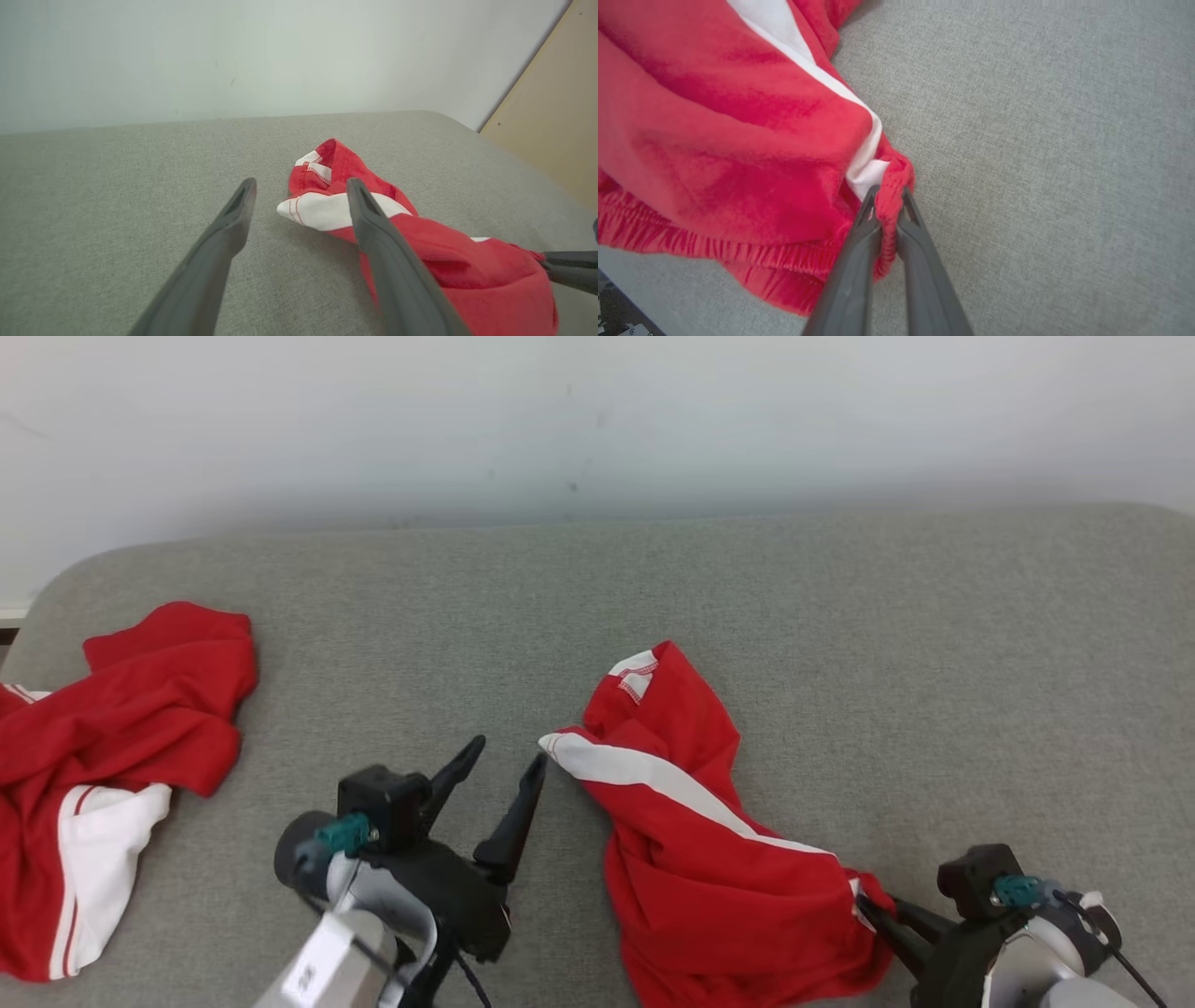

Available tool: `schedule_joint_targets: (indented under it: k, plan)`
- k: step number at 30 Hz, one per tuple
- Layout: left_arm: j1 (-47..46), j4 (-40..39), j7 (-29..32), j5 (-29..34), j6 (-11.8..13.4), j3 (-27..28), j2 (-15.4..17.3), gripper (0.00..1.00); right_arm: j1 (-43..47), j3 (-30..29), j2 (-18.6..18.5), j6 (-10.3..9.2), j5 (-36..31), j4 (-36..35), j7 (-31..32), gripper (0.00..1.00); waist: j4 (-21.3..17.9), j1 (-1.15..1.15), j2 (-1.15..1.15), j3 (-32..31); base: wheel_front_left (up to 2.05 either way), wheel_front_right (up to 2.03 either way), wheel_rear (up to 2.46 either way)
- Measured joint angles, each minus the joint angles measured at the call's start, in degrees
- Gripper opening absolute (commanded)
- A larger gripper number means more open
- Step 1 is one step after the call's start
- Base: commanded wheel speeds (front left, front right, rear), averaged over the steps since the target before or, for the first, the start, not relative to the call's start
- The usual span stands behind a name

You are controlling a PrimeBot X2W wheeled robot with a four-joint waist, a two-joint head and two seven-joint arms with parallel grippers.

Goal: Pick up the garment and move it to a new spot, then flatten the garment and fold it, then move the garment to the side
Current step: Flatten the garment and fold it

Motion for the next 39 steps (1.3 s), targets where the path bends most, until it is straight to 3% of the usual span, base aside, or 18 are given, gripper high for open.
schedule_joint_targets:
  k: [12,24,25,26,27,29,30,39]
  plan:
    - [-9.1,15.0,8.9,-7.5,-1.0,-0.4,-0.7,1.00,-4.6,1.6,0.9,0.08,-2.1,-2.3,0.9,0.00,-4.0,0.00,0.00,3.3,0.00,0.00,0.00]
    - [-13.2,18.9,12.5,-14.6,-1.0,-6.9,-1.7,1.00,-6.0,1.7,1.3,0.33,-2.5,-2.4,1.2,0.00,-6.4,0.00,0.00,5.2,0.00,0.00,0.00]
    - [-13.3,19.2,12.7,-14.8,-1.0,-7.3,-1.7,0.83,-6.0,1.7,1.3,0.33,-2.6,-2.3,1.2,0.00,-6.4,0.00,0.01,5.2,0.00,0.00,0.00]
    - [-13.5,19.3,12.8,-14.9,-1.0,-7.8,-1.6,0.55,-6.0,1.7,1.3,0.33,-2.6,-2.3,1.2,0.00,-6.4,0.00,0.01,5.2,0.00,0.00,0.00]
    - [-13.7,19.4,12.8,-15.0,-1.0,-8.4,-1.6,0.34,-6.0,1.7,1.3,0.32,-2.7,-2.3,1.1,0.00,-6.4,0.00,0.00,5.2,0.00,0.00,0.00]
    - [-14.5,19.5,13.0,-16.3,-1.0,-9.3,-1.6,0.05,-6.0,1.6,1.2,0.32,-2.7,-2.2,0.7,0.00,-6.2,0.00,0.01,5.2,0.00,0.00,0.00]
    - [-14.9,19.5,13.1,-16.8,-1.0,-9.8,-1.6,0.00,-6.0,1.5,1.2,0.32,-2.7,-2.1,0.7,0.00,-6.0,0.00,0.01,5.1,0.00,0.00,0.00]
    - [-16.0,20.5,11.0,-19.4,-1.0,-10.6,-0.7,0.00,-6.0,1.4,1.2,0.32,-2.8,-1.8,-0.5,0.00,-4.5,0.00,0.00,4.8,0.00,0.00,0.00]
